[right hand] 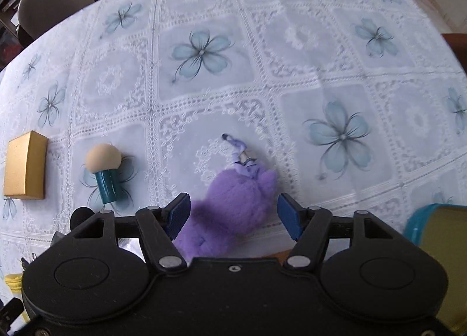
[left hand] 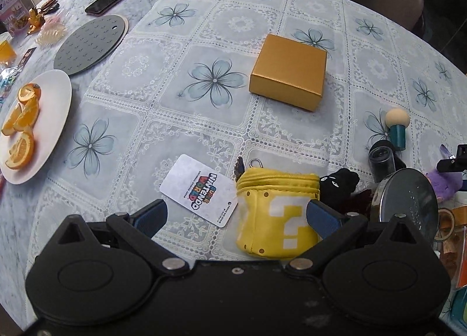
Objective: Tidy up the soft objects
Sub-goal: 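Grasp the yellow question-mark pouch with the left tool while the right tool grasps the purple plush, then lift the yellow pouch with the left tool while the right tool lifts the purple plush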
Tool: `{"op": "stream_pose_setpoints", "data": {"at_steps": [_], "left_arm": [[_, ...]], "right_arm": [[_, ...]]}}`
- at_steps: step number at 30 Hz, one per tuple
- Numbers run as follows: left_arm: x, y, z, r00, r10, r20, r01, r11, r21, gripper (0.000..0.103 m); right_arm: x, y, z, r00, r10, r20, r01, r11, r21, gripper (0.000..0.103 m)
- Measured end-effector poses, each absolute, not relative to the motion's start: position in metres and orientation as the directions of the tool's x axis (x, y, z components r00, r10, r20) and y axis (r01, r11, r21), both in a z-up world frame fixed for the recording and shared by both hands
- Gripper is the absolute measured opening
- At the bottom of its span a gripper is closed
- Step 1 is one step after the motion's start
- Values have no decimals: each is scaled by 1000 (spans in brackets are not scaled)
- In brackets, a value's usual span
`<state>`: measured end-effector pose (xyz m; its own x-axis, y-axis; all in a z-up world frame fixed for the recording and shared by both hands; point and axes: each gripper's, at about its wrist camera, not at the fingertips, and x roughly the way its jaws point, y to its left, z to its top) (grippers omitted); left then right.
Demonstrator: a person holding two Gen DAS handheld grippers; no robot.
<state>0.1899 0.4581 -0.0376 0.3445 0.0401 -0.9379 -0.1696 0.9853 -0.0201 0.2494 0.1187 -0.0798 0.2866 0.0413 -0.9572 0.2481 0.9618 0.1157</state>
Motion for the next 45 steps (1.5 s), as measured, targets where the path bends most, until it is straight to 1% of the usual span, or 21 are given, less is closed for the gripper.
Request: {"op": "stream_pose_setpoints", "data": {"at_steps": [1,3,4,7,8,12,15,18,20,22,26,27,29,30,31,32,34,36,38,40,45], "left_arm": [[191,458,-40,342,40,-939,-164,986,-18,103],[193,458,-43,341,18,-940,-160,986,-39,103],[194,459,-44,341,9,-940,-162,986,-50,103],[197,459,-46,346,-11,-938,-161,984,-71,103],[197,459,-47,347,-15,-938,-157,985,-74,103],[199,458,-49,348,-30,-937,-144,986,-85,103],[199,459,-50,346,-53,-937,-136,985,-106,103],[196,459,-49,353,-54,-934,-128,986,-105,103],[196,458,-51,354,-58,-933,-122,987,-107,103],[197,458,-53,350,-70,-934,-122,985,-119,103],[198,460,-54,344,-83,-935,-129,982,-135,103],[197,461,-54,344,-84,-935,-130,982,-137,103],[197,464,-53,345,-88,-934,-134,981,-142,103],[197,466,-53,345,-94,-934,-138,979,-149,103],[196,468,-54,340,-102,-935,-139,978,-157,103],[196,469,-54,332,-111,-937,-139,976,-165,102],[192,470,-49,340,-132,-931,-136,973,-188,102],[187,470,-39,377,-139,-916,-126,972,-199,102],[187,466,-36,381,-118,-917,-100,981,-168,102],[190,460,-41,369,-94,-924,-81,988,-133,102],[198,448,-59,314,-114,-943,-36,991,-132,102]], "right_arm": [[251,122,-82,279,31,-960,249,963,104,67],[251,130,-84,287,0,-958,233,970,70,65],[250,134,-83,297,-11,-955,220,974,57,61],[245,140,-78,331,-1,-944,191,979,66,54],[244,141,-76,342,0,-940,186,980,68,45],[249,141,-76,338,83,-938,173,974,149,45],[248,145,-76,357,72,-931,159,978,136,45],[248,149,-77,348,41,-936,160,982,102,50],[249,150,-78,339,34,-940,154,984,91,56],[251,152,-83,324,31,-946,155,984,85,58],[252,157,-90,288,70,-955,144,983,116,58],[252,158,-93,270,83,-959,142,982,125,57],[249,163,-91,295,60,-953,118,988,99,49],[249,164,-91,298,71,-952,97,990,105,47],[249,164,-90,298,91,-950,92,988,123,36],[250,163,-88,301,114,-947,91,985,147,33],[250,161,-85,313,144,-939,94,979,182,33],[250,162,-81,329,141,-934,86,980,178,33],[250,163,-77,340,139,-930,77,982,175,33],[250,163,-75,343,151,-927,77,979,187,33],[246,163,-66,353,167,-921,68,977,203,33]]}}
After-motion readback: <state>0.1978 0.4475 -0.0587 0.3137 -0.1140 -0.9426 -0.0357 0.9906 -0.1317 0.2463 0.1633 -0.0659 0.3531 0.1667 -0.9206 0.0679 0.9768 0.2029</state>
